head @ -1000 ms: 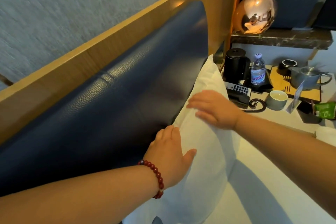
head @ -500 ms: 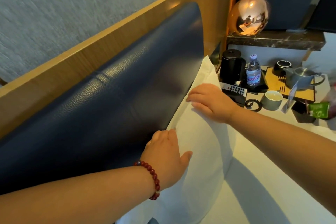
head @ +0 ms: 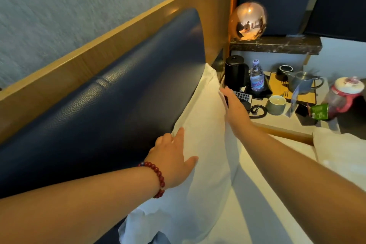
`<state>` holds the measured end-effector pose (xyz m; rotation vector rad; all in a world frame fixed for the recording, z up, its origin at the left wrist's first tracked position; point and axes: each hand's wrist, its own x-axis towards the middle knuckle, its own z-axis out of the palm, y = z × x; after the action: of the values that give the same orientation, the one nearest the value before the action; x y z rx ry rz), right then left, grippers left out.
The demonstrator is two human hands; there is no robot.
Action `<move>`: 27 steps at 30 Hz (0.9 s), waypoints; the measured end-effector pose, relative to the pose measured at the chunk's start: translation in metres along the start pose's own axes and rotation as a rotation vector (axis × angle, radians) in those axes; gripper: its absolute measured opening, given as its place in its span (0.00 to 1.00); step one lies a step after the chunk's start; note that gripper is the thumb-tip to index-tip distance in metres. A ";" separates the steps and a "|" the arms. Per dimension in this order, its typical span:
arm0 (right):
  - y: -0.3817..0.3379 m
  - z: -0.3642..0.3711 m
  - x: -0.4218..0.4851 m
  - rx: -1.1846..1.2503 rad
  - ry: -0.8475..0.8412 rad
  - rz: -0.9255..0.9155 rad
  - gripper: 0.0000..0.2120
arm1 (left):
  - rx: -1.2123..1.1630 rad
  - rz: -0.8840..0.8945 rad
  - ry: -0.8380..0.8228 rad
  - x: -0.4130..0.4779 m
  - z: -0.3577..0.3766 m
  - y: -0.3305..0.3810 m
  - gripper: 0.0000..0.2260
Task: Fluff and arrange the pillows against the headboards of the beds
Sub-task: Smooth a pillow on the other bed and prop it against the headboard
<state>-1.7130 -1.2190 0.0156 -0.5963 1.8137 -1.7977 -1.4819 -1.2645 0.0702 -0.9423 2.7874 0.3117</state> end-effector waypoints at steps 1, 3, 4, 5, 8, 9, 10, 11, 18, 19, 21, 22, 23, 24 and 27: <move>0.008 -0.011 -0.016 -0.036 0.043 0.040 0.18 | -0.008 -0.005 0.001 0.000 -0.003 0.002 0.38; 0.022 -0.027 -0.050 0.011 0.087 0.156 0.26 | 0.015 -0.007 0.005 0.001 -0.010 0.007 0.38; 0.030 -0.032 -0.063 0.065 0.106 0.193 0.27 | 0.026 -0.005 -0.002 0.004 -0.014 0.011 0.37; 0.035 -0.037 -0.074 0.113 0.126 0.225 0.26 | 0.033 0.001 -0.014 0.009 -0.017 0.017 0.37; 0.037 -0.043 -0.095 0.138 0.155 0.297 0.25 | 0.034 -0.013 -0.034 0.036 -0.027 0.035 0.35; 0.037 -0.044 -0.098 0.136 0.157 0.315 0.23 | 0.031 -0.027 -0.029 0.048 -0.031 0.042 0.33; 0.037 -0.044 -0.099 0.130 0.161 0.324 0.22 | 0.034 -0.040 -0.023 0.060 -0.036 0.046 0.32; 0.037 -0.044 -0.099 0.122 0.167 0.323 0.21 | 0.044 -0.050 -0.020 0.073 -0.040 0.050 0.32; 0.051 -0.053 -0.081 0.088 0.215 0.277 0.15 | 0.043 -0.040 -0.113 0.141 -0.051 0.060 0.30; 0.053 -0.054 -0.076 0.077 0.215 0.270 0.15 | 0.041 -0.033 -0.107 0.148 -0.050 0.061 0.30; 0.057 -0.054 -0.063 0.046 0.203 0.260 0.14 | 0.042 -0.031 -0.089 0.160 -0.047 0.062 0.29; 0.059 -0.054 -0.055 0.014 0.187 0.251 0.13 | 0.051 -0.034 -0.076 0.165 -0.045 0.062 0.29; 0.061 -0.054 -0.048 -0.029 0.168 0.227 0.12 | 0.064 -0.037 -0.056 0.169 -0.042 0.061 0.29; 0.063 -0.054 -0.041 -0.067 0.154 0.193 0.12 | 0.075 -0.039 -0.028 0.172 -0.040 0.060 0.31; 0.069 -0.057 -0.019 -0.162 0.145 0.142 0.15 | 0.053 -0.044 0.025 0.174 -0.032 0.058 0.38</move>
<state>-1.7316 -1.1610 -0.0526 -0.3937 2.0587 -1.6485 -1.6568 -1.3279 0.0677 -1.0008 2.7778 0.2205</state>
